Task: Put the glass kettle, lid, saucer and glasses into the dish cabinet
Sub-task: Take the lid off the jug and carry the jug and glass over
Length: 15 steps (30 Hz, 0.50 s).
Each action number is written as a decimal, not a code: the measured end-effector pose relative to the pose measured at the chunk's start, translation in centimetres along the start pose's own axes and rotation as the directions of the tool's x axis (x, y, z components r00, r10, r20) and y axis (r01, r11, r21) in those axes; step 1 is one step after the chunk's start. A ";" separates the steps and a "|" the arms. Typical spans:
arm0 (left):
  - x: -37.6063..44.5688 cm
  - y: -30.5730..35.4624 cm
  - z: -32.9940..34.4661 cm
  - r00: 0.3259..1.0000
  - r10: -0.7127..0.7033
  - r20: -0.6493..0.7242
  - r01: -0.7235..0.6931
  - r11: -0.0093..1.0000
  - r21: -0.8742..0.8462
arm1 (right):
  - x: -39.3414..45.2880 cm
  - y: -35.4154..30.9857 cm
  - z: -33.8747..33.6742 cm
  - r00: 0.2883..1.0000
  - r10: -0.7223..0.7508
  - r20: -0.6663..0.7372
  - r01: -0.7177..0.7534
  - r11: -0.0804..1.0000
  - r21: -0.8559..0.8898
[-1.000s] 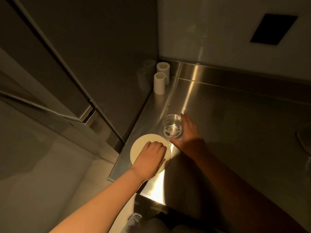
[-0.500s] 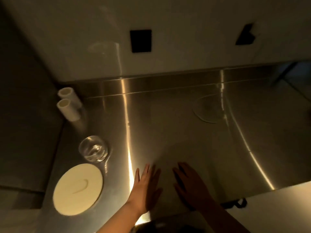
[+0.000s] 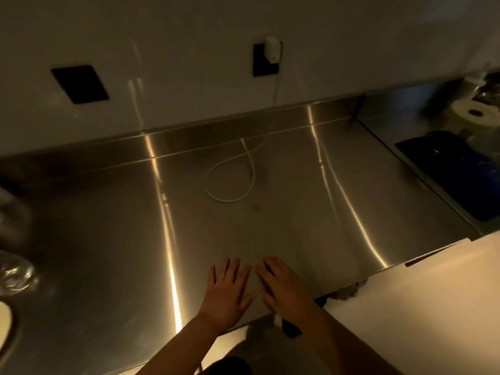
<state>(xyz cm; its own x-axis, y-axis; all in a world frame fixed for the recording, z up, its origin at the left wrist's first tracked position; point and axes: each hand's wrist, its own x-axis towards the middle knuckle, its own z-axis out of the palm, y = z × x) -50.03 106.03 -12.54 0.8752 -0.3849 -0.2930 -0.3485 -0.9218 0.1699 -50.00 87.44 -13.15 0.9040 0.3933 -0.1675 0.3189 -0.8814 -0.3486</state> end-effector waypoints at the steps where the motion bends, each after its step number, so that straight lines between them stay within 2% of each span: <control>1: 1.0 1.4 0.2 1.000 -0.008 -0.012 0.008 1.000 -0.003 | -0.2 1.7 -0.4 1.000 -0.001 0.004 0.001 1.000 -0.007; 6: 5.8 7.3 -0.1 0.999 -0.030 0.019 0.029 0.999 0.036 | -0.7 9.6 -3.2 0.999 0.048 -0.005 -0.048 0.998 -0.026; 9: 9.5 11.0 -0.3 0.999 0.036 -0.033 -0.032 0.994 0.107 | -0.9 14.1 -5.6 0.997 0.076 0.021 -0.075 0.997 -0.026; 11: 12.5 13.8 -0.5 0.990 0.085 -0.116 -0.069 0.988 0.137 | -1.2 17.4 -7.1 0.999 0.036 -0.039 -0.038 0.998 -0.045; 13: 15.9 16.6 -1.0 0.985 0.126 -0.120 -0.108 0.983 0.151 | -1.5 20.7 -8.9 0.996 0.032 -0.082 -0.039 0.995 -0.091; 15: 19.7 19.6 -1.6 0.980 0.170 -0.107 -0.149 0.972 0.181 | -1.6 24.8 -10.6 0.997 0.065 -0.052 -0.073 0.979 -0.188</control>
<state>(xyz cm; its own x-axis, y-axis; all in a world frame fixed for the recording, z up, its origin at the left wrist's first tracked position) -39.12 80.42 -13.46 0.8337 -0.5292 -0.1578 -0.5303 -0.8469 0.0383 -40.53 62.19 -11.77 0.9364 0.3214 -0.1410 0.2995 -0.9412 -0.1560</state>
